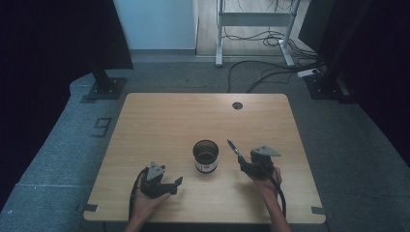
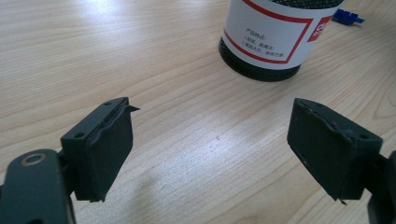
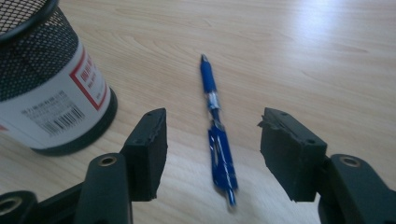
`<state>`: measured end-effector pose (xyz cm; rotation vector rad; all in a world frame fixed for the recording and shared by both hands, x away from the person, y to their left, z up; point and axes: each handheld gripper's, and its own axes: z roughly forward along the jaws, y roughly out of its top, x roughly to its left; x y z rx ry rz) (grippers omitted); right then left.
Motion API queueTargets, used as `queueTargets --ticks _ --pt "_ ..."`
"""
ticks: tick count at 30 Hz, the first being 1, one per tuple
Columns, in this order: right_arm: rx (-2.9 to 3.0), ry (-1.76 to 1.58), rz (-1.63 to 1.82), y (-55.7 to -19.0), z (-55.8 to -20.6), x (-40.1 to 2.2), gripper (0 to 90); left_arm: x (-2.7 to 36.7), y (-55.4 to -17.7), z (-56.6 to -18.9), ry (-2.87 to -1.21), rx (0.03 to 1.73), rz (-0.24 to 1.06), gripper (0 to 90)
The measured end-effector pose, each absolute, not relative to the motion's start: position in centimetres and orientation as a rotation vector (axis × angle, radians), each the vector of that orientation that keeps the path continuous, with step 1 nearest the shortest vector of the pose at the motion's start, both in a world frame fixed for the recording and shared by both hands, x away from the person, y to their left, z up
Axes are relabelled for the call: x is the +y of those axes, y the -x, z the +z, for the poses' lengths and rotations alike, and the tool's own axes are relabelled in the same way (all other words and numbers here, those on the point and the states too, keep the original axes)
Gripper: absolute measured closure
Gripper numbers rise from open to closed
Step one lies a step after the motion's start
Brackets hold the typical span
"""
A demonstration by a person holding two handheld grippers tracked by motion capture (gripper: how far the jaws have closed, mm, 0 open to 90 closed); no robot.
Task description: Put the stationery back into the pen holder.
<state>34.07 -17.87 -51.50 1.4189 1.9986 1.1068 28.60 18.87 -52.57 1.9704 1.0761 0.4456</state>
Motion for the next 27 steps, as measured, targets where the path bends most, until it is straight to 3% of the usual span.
queueTargets --ticks 11,27 --pt "2.05 -1.399 1.106 -37.6 -51.8 -16.1 49.4 19.0 -28.5 -52.5 -1.975 1.064 0.427 14.9" --pt "2.1 -1.376 1.021 -41.2 -52.4 -14.6 54.0 18.9 -28.5 -52.6 -1.989 1.06 0.419 14.9"
